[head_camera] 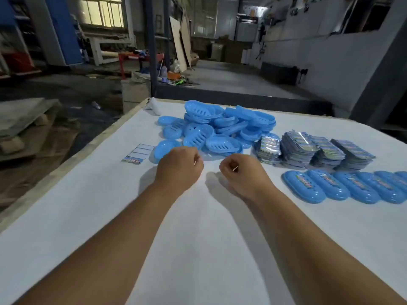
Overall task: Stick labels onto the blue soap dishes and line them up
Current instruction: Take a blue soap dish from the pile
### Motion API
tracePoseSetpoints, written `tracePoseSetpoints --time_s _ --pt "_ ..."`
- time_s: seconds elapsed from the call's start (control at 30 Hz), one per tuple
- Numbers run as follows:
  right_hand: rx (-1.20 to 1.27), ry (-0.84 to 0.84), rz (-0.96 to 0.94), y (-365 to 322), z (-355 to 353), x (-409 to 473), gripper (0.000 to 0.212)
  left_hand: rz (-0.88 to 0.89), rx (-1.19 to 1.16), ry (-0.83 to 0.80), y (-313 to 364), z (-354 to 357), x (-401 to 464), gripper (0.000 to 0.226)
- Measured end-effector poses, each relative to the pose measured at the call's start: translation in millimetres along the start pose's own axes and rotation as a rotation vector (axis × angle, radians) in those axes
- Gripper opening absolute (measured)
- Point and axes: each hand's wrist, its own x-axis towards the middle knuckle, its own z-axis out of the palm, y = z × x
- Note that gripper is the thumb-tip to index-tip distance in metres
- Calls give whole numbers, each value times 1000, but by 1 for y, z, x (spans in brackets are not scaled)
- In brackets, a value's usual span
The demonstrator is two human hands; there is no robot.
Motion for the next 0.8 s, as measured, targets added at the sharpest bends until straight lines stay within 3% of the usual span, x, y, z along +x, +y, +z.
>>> tracePoseSetpoints --time_s 0.07,0.13,0.23,0.33,0.47,0.57,0.67,0.8 --pt "9 53 -8 2 2 4 12 -1 226 131 -11 -4 5 20" --pt "17 63 -9 7 6 5 12 -82 356 153 -25 -6 7 27" --pt "84 56 -18 9 10 3 10 -162 361 65 -36 -9 9 35" --pt "116 51 -26 11 11 4 10 -173 358 16 -43 -9 11 30" --pt "136 51 -26 14 11 4 11 -148 350 64 -42 -12 14 26" --pt "181 60 -34 14 9 1 10 -130 208 211 -32 -18 14 21" --pt "236 121 -67 8 8 -2 6 -90 -98 349 -22 -25 11 18" --pt "258 191 -141 -1 3 -9 51 -222 -546 268 -11 -28 13 21"
